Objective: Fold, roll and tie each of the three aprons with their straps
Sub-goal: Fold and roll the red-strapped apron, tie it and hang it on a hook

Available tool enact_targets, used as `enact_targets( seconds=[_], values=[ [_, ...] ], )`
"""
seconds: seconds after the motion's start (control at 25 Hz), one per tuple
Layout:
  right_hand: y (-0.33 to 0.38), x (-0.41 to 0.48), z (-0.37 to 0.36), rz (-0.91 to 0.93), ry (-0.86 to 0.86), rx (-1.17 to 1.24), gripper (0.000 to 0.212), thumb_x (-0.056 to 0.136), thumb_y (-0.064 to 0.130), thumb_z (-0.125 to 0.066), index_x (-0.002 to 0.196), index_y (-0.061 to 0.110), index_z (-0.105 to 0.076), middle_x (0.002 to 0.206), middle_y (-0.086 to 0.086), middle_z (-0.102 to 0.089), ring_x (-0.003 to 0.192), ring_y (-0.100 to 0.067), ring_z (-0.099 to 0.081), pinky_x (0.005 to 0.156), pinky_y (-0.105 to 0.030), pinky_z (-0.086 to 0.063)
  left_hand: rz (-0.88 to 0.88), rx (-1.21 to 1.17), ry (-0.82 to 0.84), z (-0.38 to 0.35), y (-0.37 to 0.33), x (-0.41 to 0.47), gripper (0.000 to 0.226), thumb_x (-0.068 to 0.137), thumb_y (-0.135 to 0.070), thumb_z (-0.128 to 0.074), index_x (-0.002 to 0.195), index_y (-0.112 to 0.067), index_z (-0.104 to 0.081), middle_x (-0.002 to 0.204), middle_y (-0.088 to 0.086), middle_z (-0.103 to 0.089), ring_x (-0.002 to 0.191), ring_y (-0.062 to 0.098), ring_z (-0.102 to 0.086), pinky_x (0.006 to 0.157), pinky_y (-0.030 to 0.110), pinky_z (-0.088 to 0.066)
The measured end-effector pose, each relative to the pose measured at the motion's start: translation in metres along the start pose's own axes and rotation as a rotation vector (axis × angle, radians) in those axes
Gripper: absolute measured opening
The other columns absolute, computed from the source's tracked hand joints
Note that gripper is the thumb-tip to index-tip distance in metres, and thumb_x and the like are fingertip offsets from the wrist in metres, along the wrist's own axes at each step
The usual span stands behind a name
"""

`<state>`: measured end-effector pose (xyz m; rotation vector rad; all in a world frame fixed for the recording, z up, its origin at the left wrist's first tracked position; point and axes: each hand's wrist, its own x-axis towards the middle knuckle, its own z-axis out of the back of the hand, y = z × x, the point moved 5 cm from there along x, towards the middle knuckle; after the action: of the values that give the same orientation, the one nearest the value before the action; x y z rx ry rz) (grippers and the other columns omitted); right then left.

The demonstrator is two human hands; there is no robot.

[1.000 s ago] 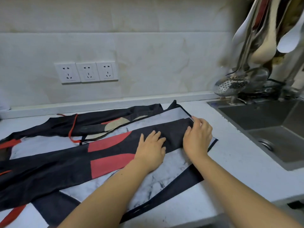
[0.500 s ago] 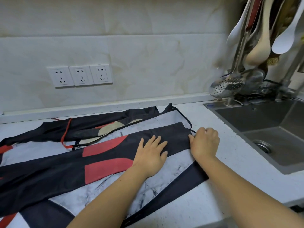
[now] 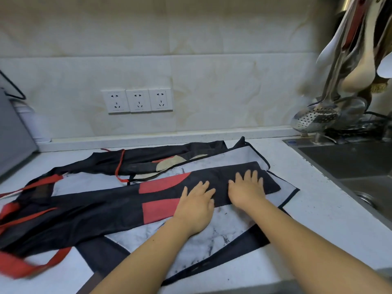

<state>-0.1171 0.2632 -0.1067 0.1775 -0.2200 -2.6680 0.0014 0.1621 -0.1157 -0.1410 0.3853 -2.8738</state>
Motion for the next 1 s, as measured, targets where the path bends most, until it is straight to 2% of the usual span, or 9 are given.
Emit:
enact_targets(
  seconds=[0.08, 0.2, 0.28, 0.4, 0.56, 0.68, 0.76, 0.92, 1.0],
  values=[
    [0.073, -0.023, -0.004, 0.246, -0.055, 0.195, 0.051, 0.104, 0.03, -0.019, 0.153, 0.014, -0.018, 0.16, -0.013, -0.012, 0.149, -0.03, -0.003, 0.121, -0.043, -0.006, 0.053, -0.103, -0.073, 0.019, 0.023, -0.023, 0.048, 0.101, -0.015, -0.033, 0.148, -0.017, -0.038, 0.16, 0.003, -0.023, 0.149, 0.018, -0.013, 0.121, 0.04, -0.009],
    [0.165, -0.059, -0.025, 0.543, -0.019, 0.325, 0.048, 0.104, 0.02, -0.027, 0.151, 0.012, -0.025, 0.158, -0.012, -0.022, 0.148, -0.025, -0.013, 0.12, -0.036, -0.012, 0.179, -0.108, -0.22, 0.049, 0.084, -0.08, 0.046, 0.095, -0.01, -0.04, 0.138, -0.017, -0.053, 0.153, 0.003, -0.038, 0.143, 0.018, -0.028, 0.118, 0.029, -0.019],
    [0.21, -0.077, -0.039, 0.656, -0.009, 0.301, 0.048, 0.103, 0.017, -0.031, 0.151, 0.013, -0.027, 0.158, -0.011, -0.023, 0.147, -0.024, -0.015, 0.12, -0.033, -0.013, 0.269, -0.064, -0.325, 0.069, 0.129, -0.125, 0.044, 0.091, -0.008, -0.044, 0.13, -0.019, -0.061, 0.147, 0.0, -0.047, 0.138, 0.016, -0.036, 0.115, 0.025, -0.023],
    [0.267, -0.101, -0.061, 0.789, -0.006, 0.167, 0.05, 0.104, 0.027, -0.03, 0.152, 0.02, -0.023, 0.16, -0.008, -0.018, 0.148, -0.024, -0.011, 0.12, -0.037, -0.011, 0.375, 0.0, -0.4, 0.09, 0.185, -0.18, 0.043, 0.088, -0.003, -0.045, 0.125, -0.016, -0.066, 0.139, 0.001, -0.055, 0.132, 0.018, -0.044, 0.111, 0.023, -0.025],
    [0.288, -0.111, -0.087, 0.78, 0.083, -0.025, 0.054, 0.103, 0.045, -0.019, 0.154, 0.032, -0.01, 0.163, -0.003, -0.002, 0.149, -0.024, 0.003, 0.12, -0.044, 0.002, 0.447, 0.02, -0.449, 0.096, 0.231, -0.225, 0.033, 0.092, -0.008, -0.051, 0.118, -0.016, -0.069, 0.131, 0.0, -0.061, 0.125, 0.018, -0.049, 0.107, 0.023, -0.029],
    [0.288, -0.109, -0.092, 0.758, 0.11, -0.096, 0.054, 0.103, 0.045, -0.015, 0.154, 0.034, -0.007, 0.163, -0.002, 0.003, 0.149, -0.023, 0.007, 0.12, -0.045, 0.005, 0.48, 0.106, -0.501, 0.11, 0.254, -0.248, 0.022, 0.09, -0.017, -0.061, 0.108, -0.017, -0.073, 0.116, -0.001, -0.068, 0.112, 0.022, -0.056, 0.099, 0.032, -0.041],
    [0.292, -0.108, -0.091, 0.75, 0.138, -0.111, 0.053, 0.103, 0.044, -0.016, 0.154, 0.033, -0.007, 0.163, -0.003, 0.003, 0.149, -0.025, 0.008, 0.12, -0.047, 0.005, 0.523, 0.241, -0.51, 0.127, 0.265, -0.26, 0.025, 0.087, -0.022, -0.062, 0.109, -0.025, -0.072, 0.114, -0.005, -0.068, 0.111, 0.021, -0.057, 0.095, 0.036, -0.043],
    [0.292, -0.11, -0.091, 0.739, 0.126, -0.107, 0.053, 0.103, 0.042, -0.016, 0.154, 0.033, -0.009, 0.163, -0.003, 0.003, 0.149, -0.025, 0.008, 0.119, -0.047, 0.006, 0.813, 0.286, -0.261, 0.146, 0.296, -0.282, 0.049, 0.082, -0.027, -0.056, 0.131, -0.036, -0.053, 0.127, -0.004, -0.055, 0.118, 0.023, -0.047, 0.095, 0.04, -0.04],
    [0.291, -0.111, -0.092, 0.737, 0.1, -0.098, 0.052, 0.103, 0.043, -0.015, 0.154, 0.034, -0.009, 0.163, -0.002, 0.002, 0.149, -0.024, 0.007, 0.12, -0.047, 0.005, 0.888, 0.192, -0.251, 0.155, 0.304, -0.289, 0.042, 0.084, -0.023, -0.054, 0.124, -0.035, -0.058, 0.122, -0.002, -0.06, 0.112, 0.025, -0.054, 0.087, 0.036, -0.045]
  ],
)
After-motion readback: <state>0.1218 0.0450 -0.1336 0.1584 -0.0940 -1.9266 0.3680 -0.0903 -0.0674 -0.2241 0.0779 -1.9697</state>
